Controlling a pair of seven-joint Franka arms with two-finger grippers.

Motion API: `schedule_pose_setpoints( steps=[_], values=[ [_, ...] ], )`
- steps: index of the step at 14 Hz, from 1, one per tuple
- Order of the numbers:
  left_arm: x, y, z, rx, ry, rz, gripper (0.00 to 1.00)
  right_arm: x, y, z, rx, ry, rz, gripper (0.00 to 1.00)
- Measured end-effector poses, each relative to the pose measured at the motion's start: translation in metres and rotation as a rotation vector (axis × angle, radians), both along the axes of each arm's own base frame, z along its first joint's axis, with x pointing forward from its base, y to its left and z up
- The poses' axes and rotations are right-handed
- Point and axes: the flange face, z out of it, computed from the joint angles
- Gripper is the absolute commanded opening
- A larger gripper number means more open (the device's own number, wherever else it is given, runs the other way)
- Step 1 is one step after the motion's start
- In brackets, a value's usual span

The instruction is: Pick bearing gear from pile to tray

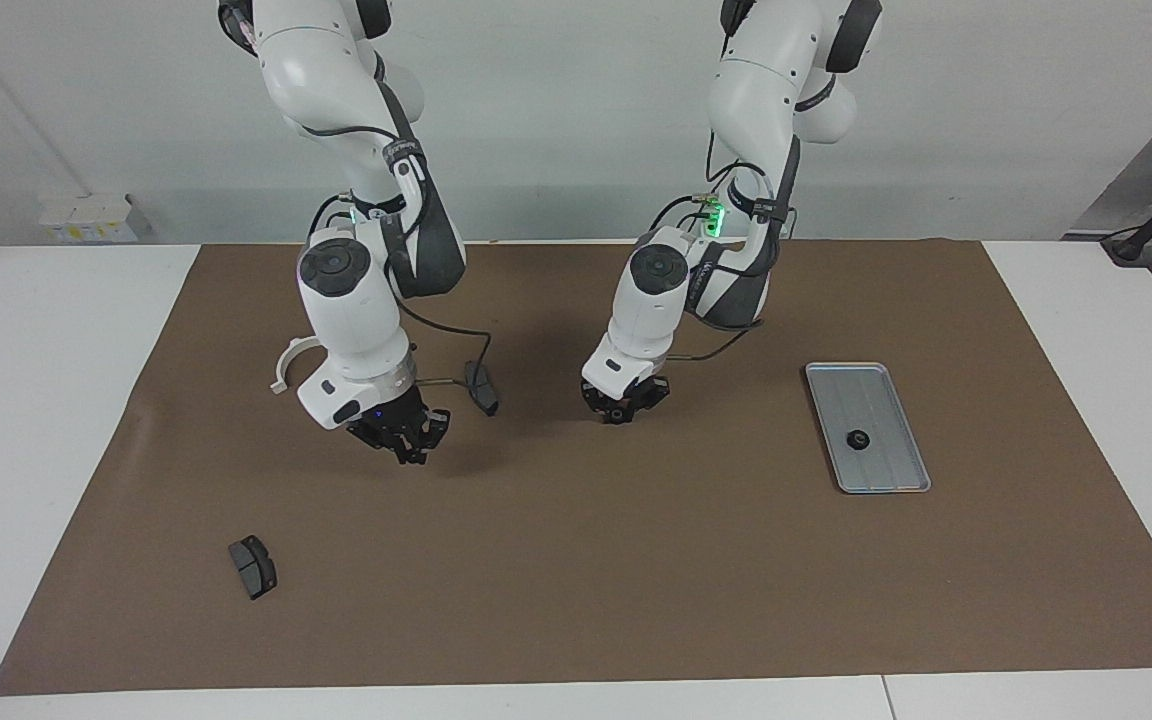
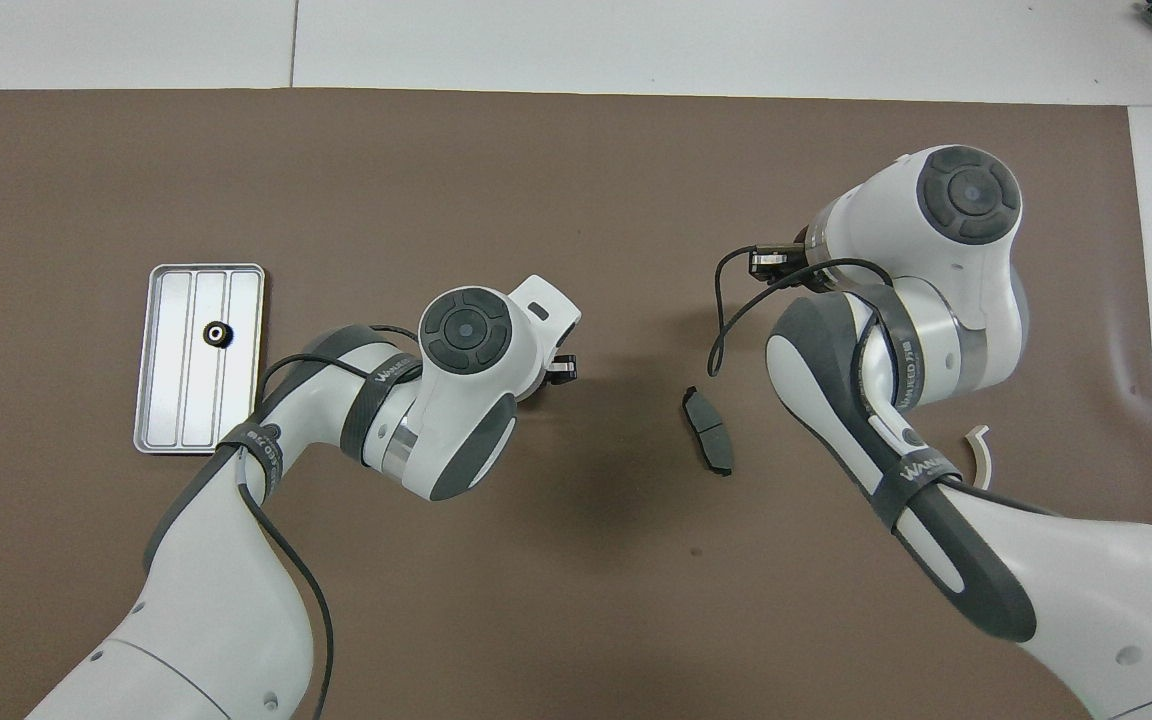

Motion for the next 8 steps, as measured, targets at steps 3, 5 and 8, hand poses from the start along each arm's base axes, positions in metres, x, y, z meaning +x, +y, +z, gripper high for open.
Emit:
schedule_pose_setpoints(
  steps=[3, 5, 8],
  values=[
    [0.0, 0.0, 0.0, 0.0, 0.0, 0.0, 0.15, -0.004, 0.018, 0.002, 0.009, -0.005, -0.02, 0.0],
    [0.003, 0.003, 0.002, 0.004, 0.004, 0.006, 0.14, -0.01, 0.045, 0.003, 0.022, -0.016, -0.034, 0.0],
    [0.032, 0.031, 0.021, 0.01, 0.015, 0.055, 0.14, -0.022, 0.082, 0.004, 0.033, -0.016, -0.048, 0.0]
  ],
)
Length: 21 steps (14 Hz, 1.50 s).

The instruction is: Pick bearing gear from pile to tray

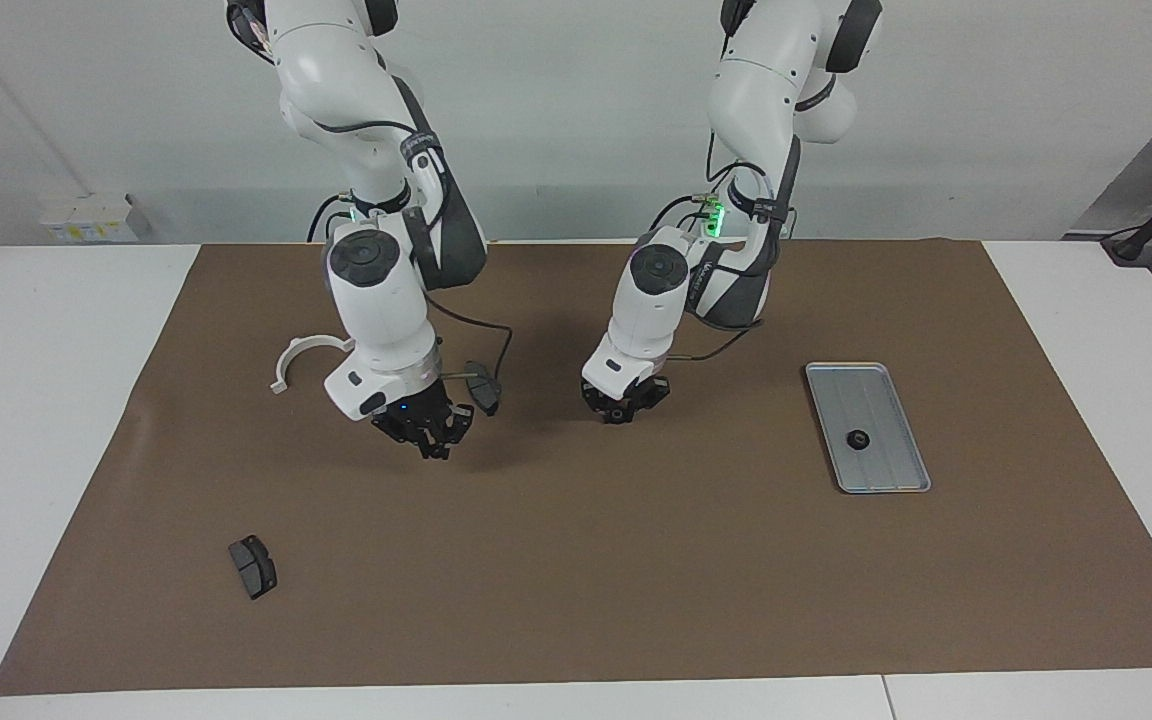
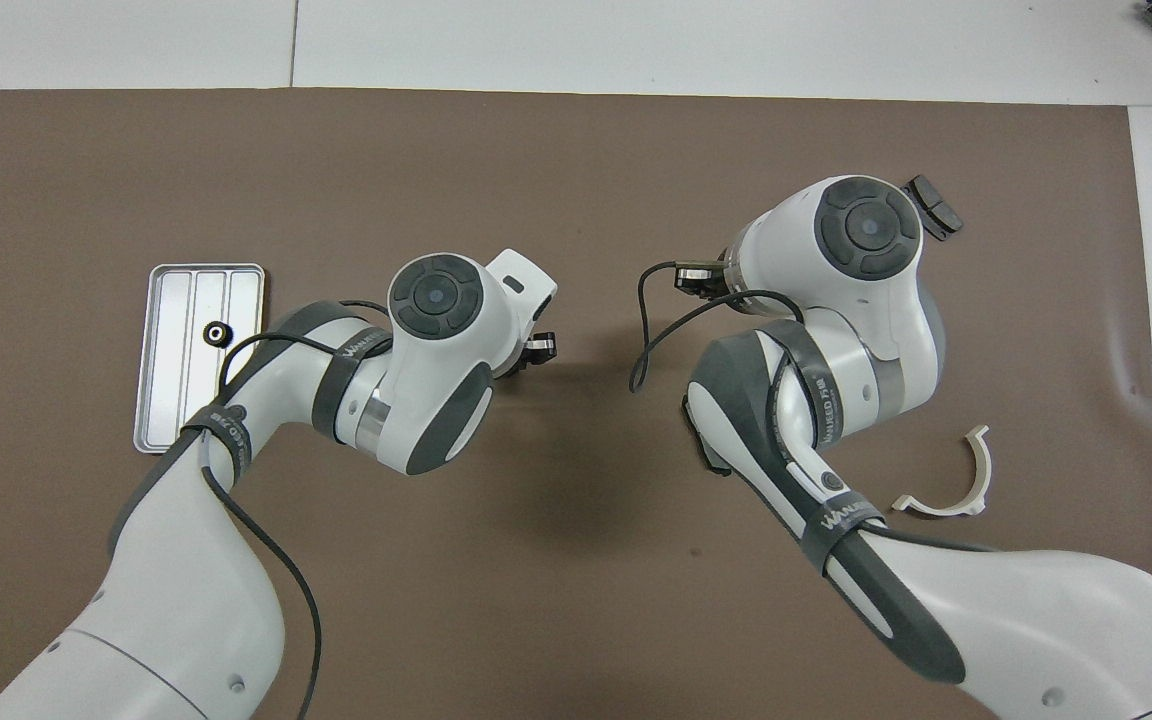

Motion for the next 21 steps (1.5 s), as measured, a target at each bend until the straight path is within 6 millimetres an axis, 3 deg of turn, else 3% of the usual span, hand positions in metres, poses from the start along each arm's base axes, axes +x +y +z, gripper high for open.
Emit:
schedule_pose_setpoints(
  steps=[3, 6, 9, 12, 13, 14, 16, 17, 19, 21],
  values=[
    [0.028, 0.045, 0.012, 0.016, 0.024, -0.009, 0.14, -0.01, 0.032, 0.002, 0.02, -0.019, -0.016, 0.0],
    [0.045, 0.1, 0.017, 0.036, 0.066, -0.08, 0.14, -0.032, 0.089, -0.005, 0.04, -0.013, -0.037, 0.0],
    [0.06, 0.179, 0.037, 0.039, 0.102, -0.172, 0.14, -0.054, 0.15, -0.032, 0.042, 0.017, -0.046, 0.0],
    [0.062, 0.251, 0.046, 0.027, 0.122, -0.273, 0.14, -0.066, 0.185, -0.063, 0.04, 0.029, -0.051, 0.0],
    [0.06, 0.271, 0.044, 0.022, 0.126, -0.301, 0.14, -0.069, 0.191, -0.071, 0.046, 0.024, -0.047, 0.06],
    [0.058, 0.289, 0.042, 0.017, 0.131, -0.33, 0.14, -0.071, 0.195, -0.077, 0.046, 0.024, -0.045, 0.26],
    [0.051, 0.32, 0.036, 0.005, 0.144, -0.381, 0.15, -0.072, 0.197, -0.083, 0.041, 0.031, -0.043, 0.9],
    [0.047, 0.333, 0.033, -0.001, 0.151, -0.406, 0.15, -0.073, 0.197, -0.083, 0.037, 0.036, -0.043, 1.0],
    [0.037, 0.356, 0.027, -0.013, 0.162, -0.444, 0.2, -0.071, 0.196, -0.079, 0.032, 0.041, -0.046, 1.0],
    [0.029, 0.367, 0.023, -0.019, 0.168, -0.462, 0.26, -0.064, 0.19, -0.071, 0.036, 0.026, -0.058, 1.0]
  ],
)
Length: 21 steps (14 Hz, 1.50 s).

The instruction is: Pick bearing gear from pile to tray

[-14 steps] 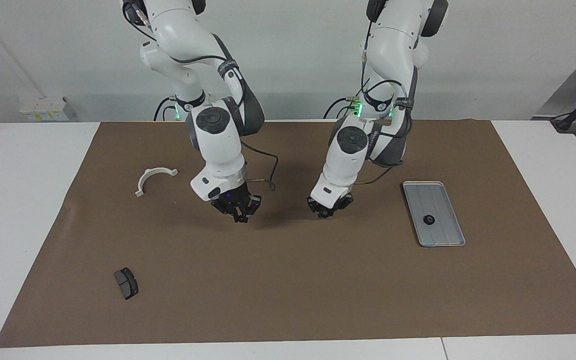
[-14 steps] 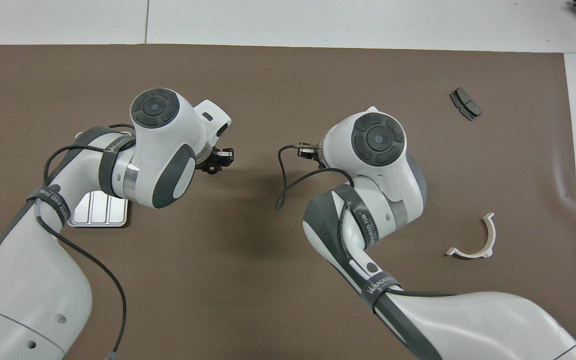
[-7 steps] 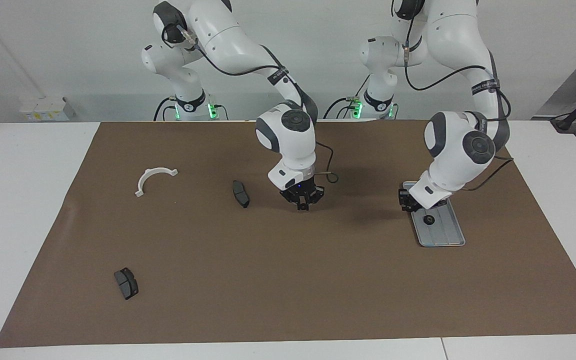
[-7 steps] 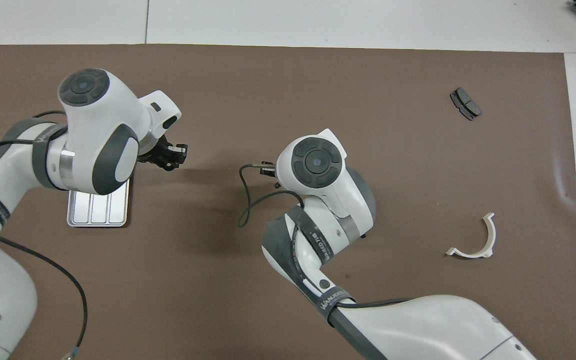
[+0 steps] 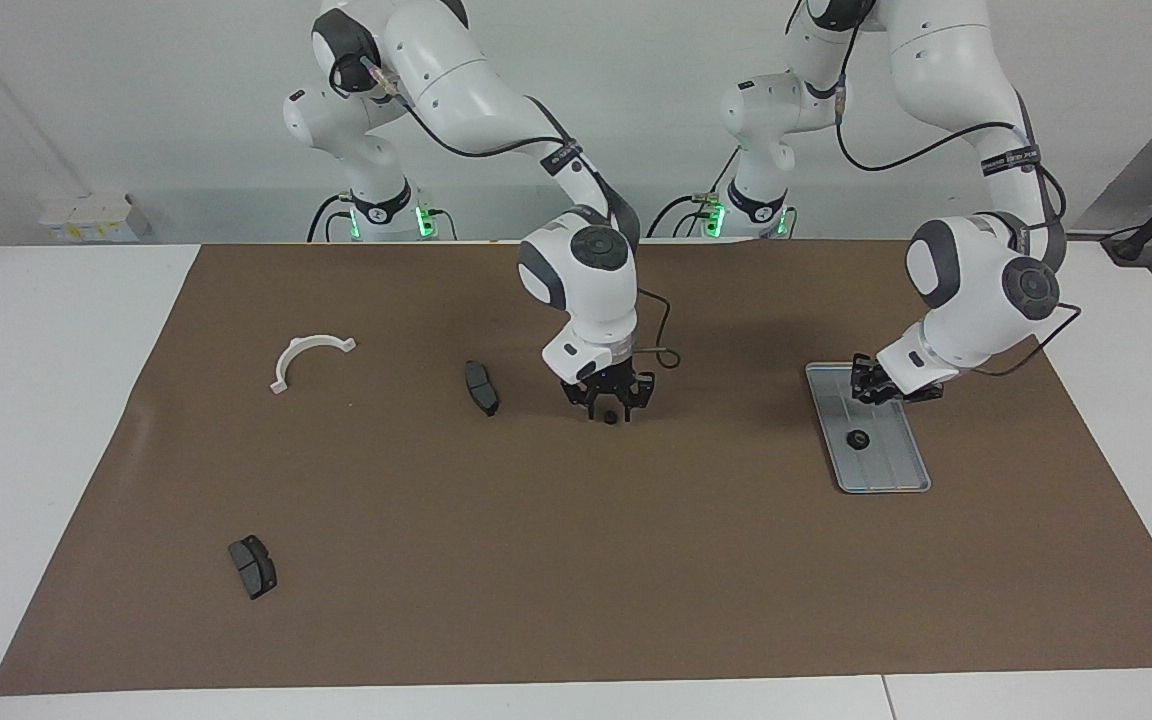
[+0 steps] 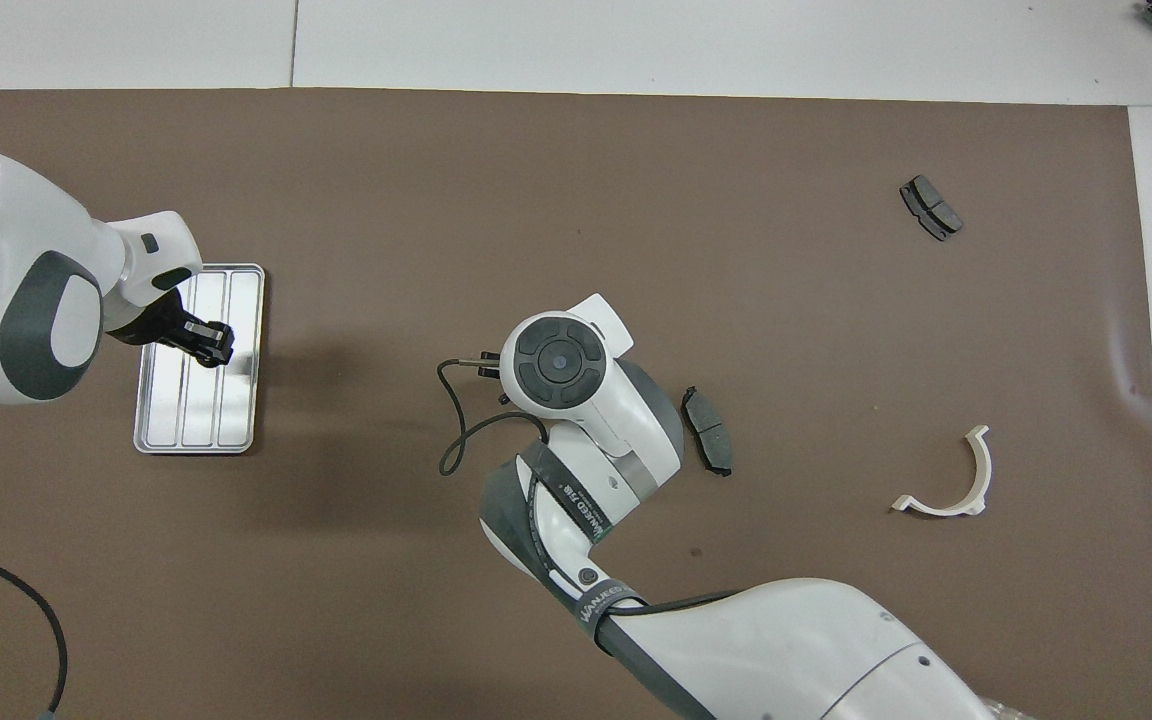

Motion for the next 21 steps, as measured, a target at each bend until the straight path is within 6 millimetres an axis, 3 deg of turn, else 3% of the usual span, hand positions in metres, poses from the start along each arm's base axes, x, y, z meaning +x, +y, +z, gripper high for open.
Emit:
schedule_pose_setpoints(
  steps=[2, 4, 10, 14, 16, 18, 21],
  values=[
    [-0.006, 0.001, -0.004, -0.002, 0.006, -0.011, 0.46, 0.015, -0.019, 0.02, 0.012, -0.027, -0.034, 1.0],
    [-0.009, 0.001, -0.006, -0.003, 0.009, -0.017, 0.5, 0.035, -0.057, 0.051, 0.018, -0.052, -0.074, 1.0],
    [-0.007, 0.002, -0.003, -0.002, -0.01, -0.017, 0.51, 0.066, -0.199, 0.127, -0.047, -0.018, -0.046, 1.0],
    [0.002, -0.012, 0.009, 0.004, -0.059, 0.0, 0.51, 0.073, -0.271, 0.161, -0.057, -0.031, -0.067, 1.0],
    [0.005, -0.037, 0.015, 0.015, -0.069, 0.042, 0.51, 0.072, -0.306, 0.185, -0.056, -0.045, -0.103, 1.0],
    [0.003, -0.082, 0.019, 0.032, -0.071, 0.102, 0.52, 0.064, -0.339, 0.211, -0.058, -0.044, -0.148, 1.0],
    [-0.007, -0.157, 0.022, 0.055, -0.088, 0.209, 0.53, 0.045, -0.367, 0.243, -0.071, -0.025, -0.132, 1.0]
  ],
)
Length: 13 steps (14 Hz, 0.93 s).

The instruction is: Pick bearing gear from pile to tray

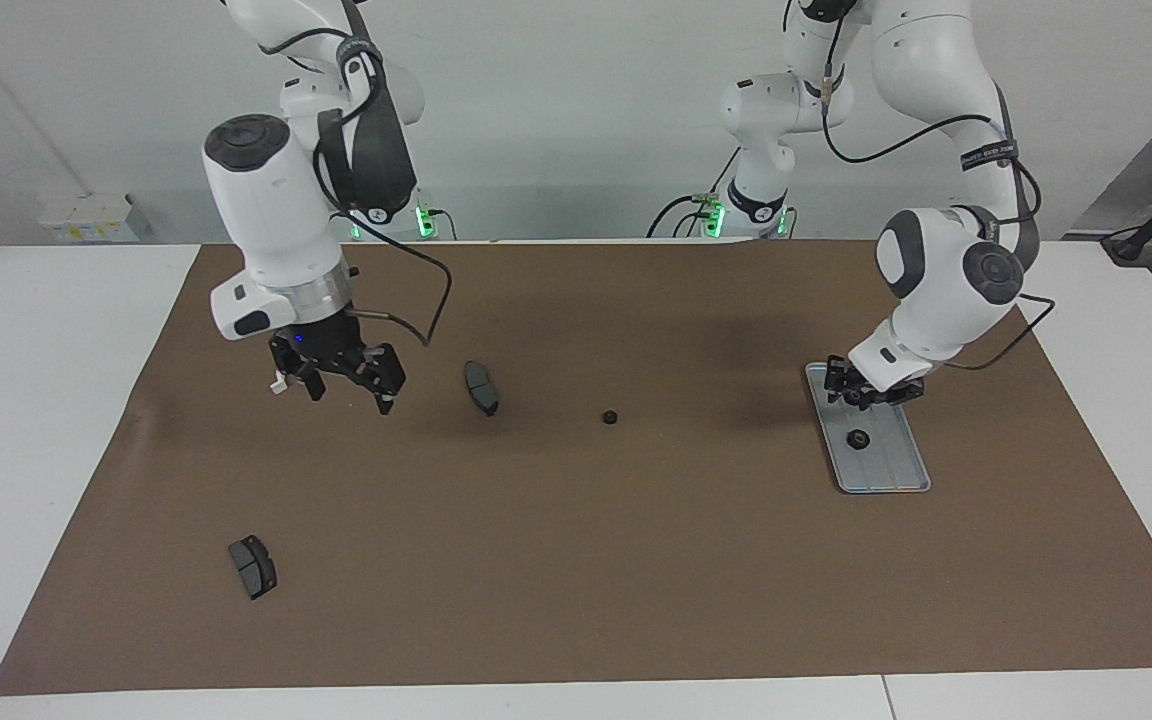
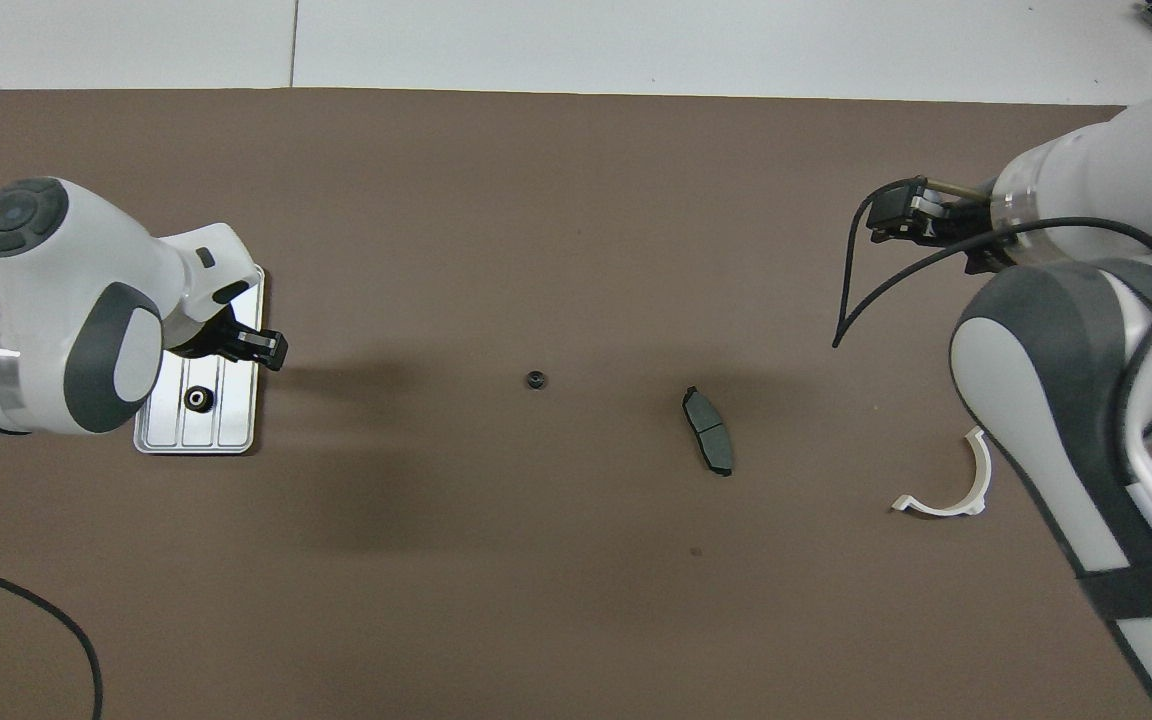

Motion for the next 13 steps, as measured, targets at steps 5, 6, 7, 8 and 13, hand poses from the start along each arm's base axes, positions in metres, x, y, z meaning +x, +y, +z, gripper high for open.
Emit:
schedule_pose_setpoints(
  steps=[5, 6, 7, 8, 13],
  values=[
    [-0.029, -0.127, 0.004, -0.024, -0.098, 0.205, 0.53, -0.024, -0.049, 0.035, -0.015, 0.027, 0.011, 1.0],
    [-0.036, -0.148, 0.0, -0.036, -0.113, 0.231, 0.53, -0.027, -0.056, 0.041, -0.017, 0.04, 0.013, 1.0],
    [-0.042, -0.167, -0.004, -0.046, -0.121, 0.25, 0.53, -0.031, -0.061, 0.047, -0.019, 0.056, 0.022, 1.0],
    [-0.049, -0.185, -0.009, -0.055, -0.126, 0.262, 0.53, -0.034, -0.064, 0.051, -0.02, 0.07, 0.033, 1.0],
    [-0.052, -0.22, -0.022, -0.08, -0.139, 0.281, 0.54, -0.052, -0.061, 0.061, -0.02, 0.139, 0.058, 1.0]
  ],
)
